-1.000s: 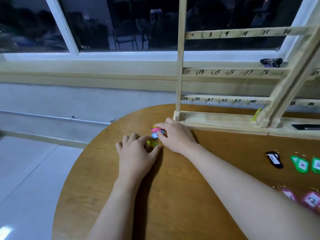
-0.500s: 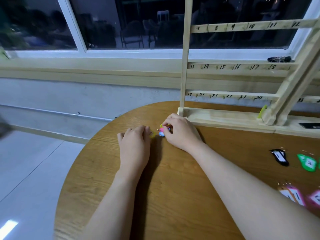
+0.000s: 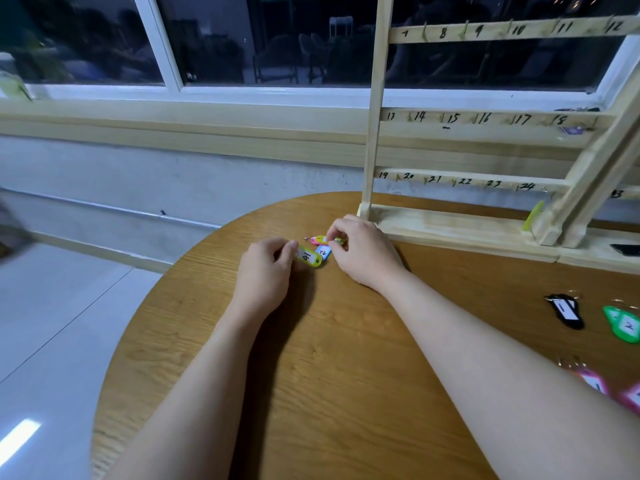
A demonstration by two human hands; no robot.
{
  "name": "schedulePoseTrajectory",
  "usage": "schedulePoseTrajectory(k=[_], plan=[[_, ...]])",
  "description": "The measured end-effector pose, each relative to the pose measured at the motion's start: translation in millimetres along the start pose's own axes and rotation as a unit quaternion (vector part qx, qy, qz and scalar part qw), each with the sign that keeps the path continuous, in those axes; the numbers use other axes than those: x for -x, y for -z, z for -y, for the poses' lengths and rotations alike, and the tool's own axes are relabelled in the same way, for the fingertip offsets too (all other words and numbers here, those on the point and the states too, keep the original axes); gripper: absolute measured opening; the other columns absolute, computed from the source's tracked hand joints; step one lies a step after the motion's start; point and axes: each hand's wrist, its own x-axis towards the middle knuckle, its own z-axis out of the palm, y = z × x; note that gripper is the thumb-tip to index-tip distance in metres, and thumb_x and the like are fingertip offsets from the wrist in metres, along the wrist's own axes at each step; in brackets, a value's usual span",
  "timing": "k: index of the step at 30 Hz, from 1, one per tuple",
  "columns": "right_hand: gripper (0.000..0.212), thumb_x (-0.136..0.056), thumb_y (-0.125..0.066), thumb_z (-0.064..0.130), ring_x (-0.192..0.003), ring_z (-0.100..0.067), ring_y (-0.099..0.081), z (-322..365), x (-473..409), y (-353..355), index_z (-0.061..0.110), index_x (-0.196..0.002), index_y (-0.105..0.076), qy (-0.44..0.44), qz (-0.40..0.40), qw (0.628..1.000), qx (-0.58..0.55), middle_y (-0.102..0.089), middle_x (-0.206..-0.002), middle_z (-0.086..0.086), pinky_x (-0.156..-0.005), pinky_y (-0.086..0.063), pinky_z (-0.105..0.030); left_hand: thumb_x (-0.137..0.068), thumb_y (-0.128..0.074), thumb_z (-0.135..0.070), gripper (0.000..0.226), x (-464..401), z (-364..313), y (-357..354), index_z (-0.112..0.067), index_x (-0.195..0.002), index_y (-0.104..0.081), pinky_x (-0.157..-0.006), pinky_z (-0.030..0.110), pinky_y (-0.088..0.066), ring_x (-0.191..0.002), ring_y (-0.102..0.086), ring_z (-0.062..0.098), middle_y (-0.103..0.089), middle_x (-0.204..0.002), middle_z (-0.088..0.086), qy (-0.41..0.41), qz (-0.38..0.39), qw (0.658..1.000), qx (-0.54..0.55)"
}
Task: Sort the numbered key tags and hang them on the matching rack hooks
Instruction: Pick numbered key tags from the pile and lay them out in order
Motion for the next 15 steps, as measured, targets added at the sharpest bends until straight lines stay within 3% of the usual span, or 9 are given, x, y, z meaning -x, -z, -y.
schedulePoseTrajectory(k=[2,5,7,10,13,15], plan=[[0.008,-0.097,-0.062,0.025,-0.095,-0.016,-0.058,-2.0,-1.9,-0.9,0.024,-0.102,-0.068,-0.005,-0.003,1.0,-0.013,-0.06,-0.1,0.01,-0.083,-0.052,-0.037,-0.102,-0.054,-0.028,0.039,0.5,-1.0,-0.4,-0.016,-0.066,-0.063,-0.049,0.02,-0.028,-0.047,-0.047,0.0,-0.054,-0.048,-0.023,0.002,0.005,1.0,-0.002],[0.026,-0.096,-0.066,0.025,-0.1,-0.013,-0.059,-4.3,-2.4,0.0,0.021,-0.122,-0.066,-0.025,-0.001,0.999,-0.042,-0.063,-0.108,0.009,-0.089,-0.051,-0.032,-0.101,-0.055,-0.029,0.039,1.0,-2.1,-0.6,-0.018,-0.065,-0.063,-0.053,0.028,-0.03,-0.046,-0.047,0.001,-0.054,-0.049,-0.022,0.008,0.009,1.0,-0.007],[0.032,-0.095,-0.068,0.024,-0.092,-0.009,-0.058,-5.3,-2.9,0.1,0.021,-0.127,-0.064,-0.037,-0.006,0.997,-0.066,-0.061,-0.107,0.009,-0.087,-0.05,-0.029,-0.101,-0.054,-0.03,0.039,0.8,-2.2,-0.6,-0.018,-0.065,-0.062,-0.053,0.03,-0.03,-0.046,-0.045,0.002,-0.054,-0.048,-0.021,0.008,0.008,1.0,-0.014],[0.026,-0.092,-0.071,0.024,-0.073,-0.002,-0.05,-7.8,-4.6,-1.0,0.023,-0.118,-0.068,-0.048,-0.02,0.991,-0.12,-0.06,-0.097,0.011,-0.077,-0.045,-0.024,-0.101,-0.054,-0.03,0.04,0.5,-3.0,-1.3,-0.018,-0.064,-0.061,-0.054,0.03,-0.029,-0.048,-0.046,0.003,-0.054,-0.05,-0.021,0.007,0.004,1.0,-0.019],[0.011,-0.093,-0.071,0.028,-0.066,-0.002,-0.046,-8.8,-4.5,-0.7,0.022,-0.101,-0.075,-0.059,-0.017,0.99,-0.13,-0.057,-0.073,0.014,-0.061,-0.035,-0.021,-0.101,-0.054,-0.03,0.041,0.0,-3.6,-1.9,-0.019,-0.062,-0.06,-0.054,0.03,-0.03,-0.048,-0.046,0.003,-0.055,-0.05,-0.02,0.007,0.0,1.0,-0.016],[0.013,-0.095,-0.067,0.031,-0.068,-0.006,-0.047,-7.9,-4.0,-0.6,0.023,-0.091,-0.076,-0.059,-0.014,0.99,-0.126,-0.057,-0.067,0.011,-0.059,-0.033,-0.026,-0.101,-0.054,-0.03,0.041,-0.4,-2.9,-2.1,-0.019,-0.062,-0.06,-0.055,0.03,-0.031,-0.05,-0.046,0.003,-0.054,-0.05,-0.018,0.006,-0.003,1.0,-0.017]])
